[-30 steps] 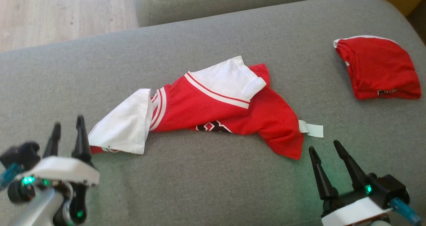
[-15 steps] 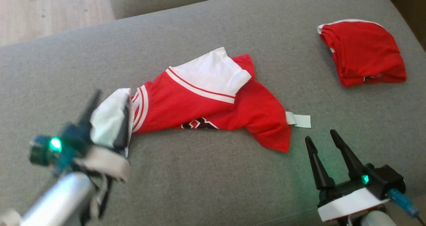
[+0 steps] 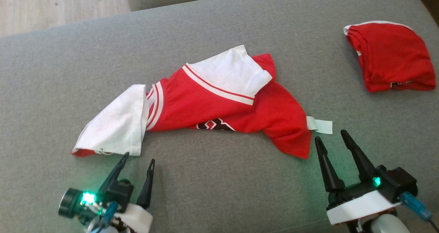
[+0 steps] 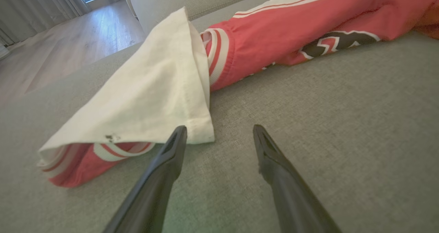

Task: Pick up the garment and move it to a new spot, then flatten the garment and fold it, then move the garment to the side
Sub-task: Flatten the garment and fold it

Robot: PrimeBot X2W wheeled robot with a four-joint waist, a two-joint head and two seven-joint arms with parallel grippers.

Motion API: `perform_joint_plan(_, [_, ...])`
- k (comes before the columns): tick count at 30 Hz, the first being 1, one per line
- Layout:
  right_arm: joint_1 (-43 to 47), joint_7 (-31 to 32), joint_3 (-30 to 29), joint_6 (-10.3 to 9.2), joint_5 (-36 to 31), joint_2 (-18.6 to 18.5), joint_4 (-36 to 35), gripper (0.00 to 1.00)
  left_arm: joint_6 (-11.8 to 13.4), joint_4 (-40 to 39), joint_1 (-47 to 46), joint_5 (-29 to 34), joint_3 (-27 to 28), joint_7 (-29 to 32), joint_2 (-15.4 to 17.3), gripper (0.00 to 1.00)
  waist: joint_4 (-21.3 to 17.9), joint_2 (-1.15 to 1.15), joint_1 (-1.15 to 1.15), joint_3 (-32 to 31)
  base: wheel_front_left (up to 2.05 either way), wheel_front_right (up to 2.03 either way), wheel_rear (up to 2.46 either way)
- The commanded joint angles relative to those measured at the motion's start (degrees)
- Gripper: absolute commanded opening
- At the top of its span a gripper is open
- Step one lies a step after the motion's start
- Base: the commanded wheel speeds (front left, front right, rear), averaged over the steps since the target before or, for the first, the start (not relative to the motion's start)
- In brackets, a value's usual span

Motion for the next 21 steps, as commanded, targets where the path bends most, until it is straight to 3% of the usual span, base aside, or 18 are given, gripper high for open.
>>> perform_joint_plan(1, [-1.8, -0.6, 1.4, -0.05, 0.0, -0.8, -1.7, 1.0, -0.9, 1.4, -4.0, 0.8, 1.7, -0.9, 0.2, 1.0, 0.1, 0.0, 0.0, 0.1, 0.0, 0.0, 0.0])
perform_joint_plan(8, [-1.6, -0.6, 1.3, -0.05, 0.3, -1.5, -1.8, 1.0, -5.1, 9.7, -5.8, -0.7, 2.8, -1.6, -3.3, 1.0, -0.6, 0.0, 0.0, 0.2, 0.0, 0.0, 0.0])
perform_joint_plan(21, [-1.0, -0.6, 1.1, -0.05, 0.3, -1.6, -2.0, 1.0, -8.9, 17.3, -5.9, -3.1, 6.0, -1.9, -6.6, 0.99, -0.6, 0.0, 0.0, -0.1, 0.0, 0.0, 0.0])
